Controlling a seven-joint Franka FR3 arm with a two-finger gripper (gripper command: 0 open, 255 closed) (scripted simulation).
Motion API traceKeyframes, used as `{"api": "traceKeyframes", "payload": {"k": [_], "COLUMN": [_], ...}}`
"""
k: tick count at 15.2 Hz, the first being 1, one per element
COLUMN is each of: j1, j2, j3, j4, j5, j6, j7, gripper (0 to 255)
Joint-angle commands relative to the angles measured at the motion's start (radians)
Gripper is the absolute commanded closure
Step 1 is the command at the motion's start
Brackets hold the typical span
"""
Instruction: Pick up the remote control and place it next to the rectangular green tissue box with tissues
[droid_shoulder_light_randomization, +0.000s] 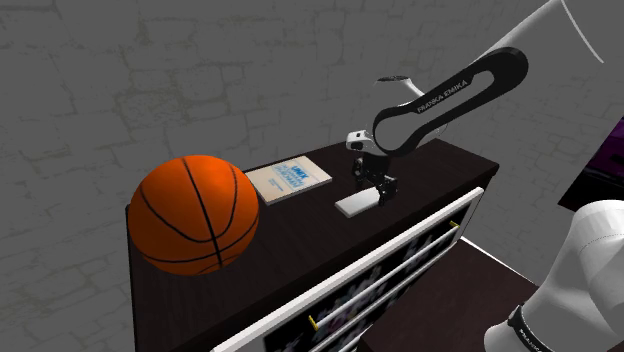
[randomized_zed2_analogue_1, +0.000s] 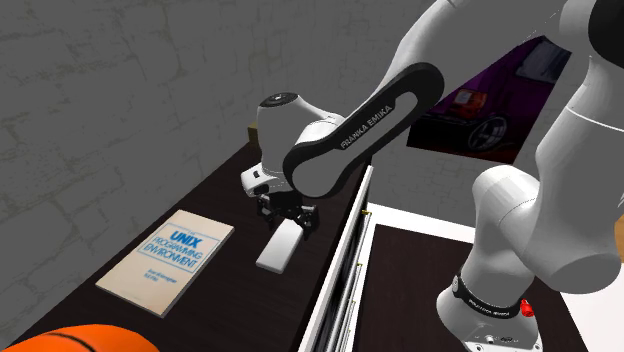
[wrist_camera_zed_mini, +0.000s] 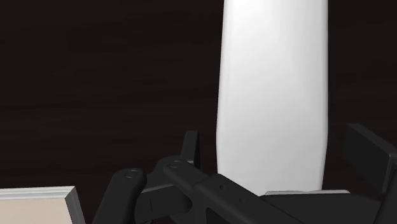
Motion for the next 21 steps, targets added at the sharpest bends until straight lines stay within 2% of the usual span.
{"api": "traceKeyframes", "payload": {"k": [1,2,11,21], "j1": [0.0,0.0,0.0,-0.004], "j2": [0.0,0.0,0.0,-0.092], "j3": [0.0,0.0,0.0,0.01], "j4": [0.0,0.0,0.0,0.058], "j5": [0.0,0.0,0.0,-0.028], "j6": [0.0,0.0,0.0,-0.147], "j7": [0.0,0.0,0.0,0.023], "gripper": [0,255,255,255]}}
